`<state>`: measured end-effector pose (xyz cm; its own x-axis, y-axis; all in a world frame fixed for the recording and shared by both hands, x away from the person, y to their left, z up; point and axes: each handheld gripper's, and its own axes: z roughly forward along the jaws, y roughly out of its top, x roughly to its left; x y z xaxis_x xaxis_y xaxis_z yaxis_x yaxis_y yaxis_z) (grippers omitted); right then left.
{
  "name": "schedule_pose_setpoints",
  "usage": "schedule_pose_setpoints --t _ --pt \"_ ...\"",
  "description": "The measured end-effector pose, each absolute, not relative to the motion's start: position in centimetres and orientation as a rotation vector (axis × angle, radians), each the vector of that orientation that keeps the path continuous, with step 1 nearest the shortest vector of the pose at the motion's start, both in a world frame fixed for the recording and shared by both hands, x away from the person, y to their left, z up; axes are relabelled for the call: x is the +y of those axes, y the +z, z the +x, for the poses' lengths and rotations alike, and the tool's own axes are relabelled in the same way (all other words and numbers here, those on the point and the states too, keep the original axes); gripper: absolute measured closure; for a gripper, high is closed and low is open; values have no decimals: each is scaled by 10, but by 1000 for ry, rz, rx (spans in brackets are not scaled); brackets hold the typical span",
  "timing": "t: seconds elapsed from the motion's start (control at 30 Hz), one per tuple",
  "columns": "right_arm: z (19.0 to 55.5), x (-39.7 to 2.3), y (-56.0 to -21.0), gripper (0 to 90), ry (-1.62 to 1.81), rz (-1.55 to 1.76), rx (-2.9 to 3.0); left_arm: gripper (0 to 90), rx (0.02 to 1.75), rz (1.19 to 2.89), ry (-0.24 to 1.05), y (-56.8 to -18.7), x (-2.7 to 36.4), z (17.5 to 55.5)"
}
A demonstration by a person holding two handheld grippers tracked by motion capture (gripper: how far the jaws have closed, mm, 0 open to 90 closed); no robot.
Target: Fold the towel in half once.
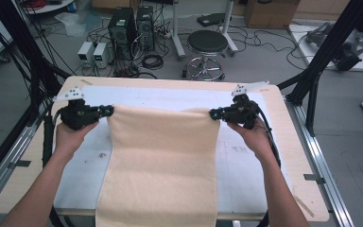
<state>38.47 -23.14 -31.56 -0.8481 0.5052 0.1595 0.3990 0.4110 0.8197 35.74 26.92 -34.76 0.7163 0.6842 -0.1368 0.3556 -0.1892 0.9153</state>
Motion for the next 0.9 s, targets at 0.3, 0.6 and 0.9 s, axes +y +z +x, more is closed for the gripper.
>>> schedule_pose_setpoints --t 0.3,0.6,0.9 --pt "306 -228 -356 840 1406 696 2646 830 754 1898 269 -400 277 276" --pt "264 -238 -407 619 1339 770 2717 550 732 2030 188 -415 286 245" --pt "312 -234 -401 511 1283 822 2615 515 756 1973 246 -407 266 294"
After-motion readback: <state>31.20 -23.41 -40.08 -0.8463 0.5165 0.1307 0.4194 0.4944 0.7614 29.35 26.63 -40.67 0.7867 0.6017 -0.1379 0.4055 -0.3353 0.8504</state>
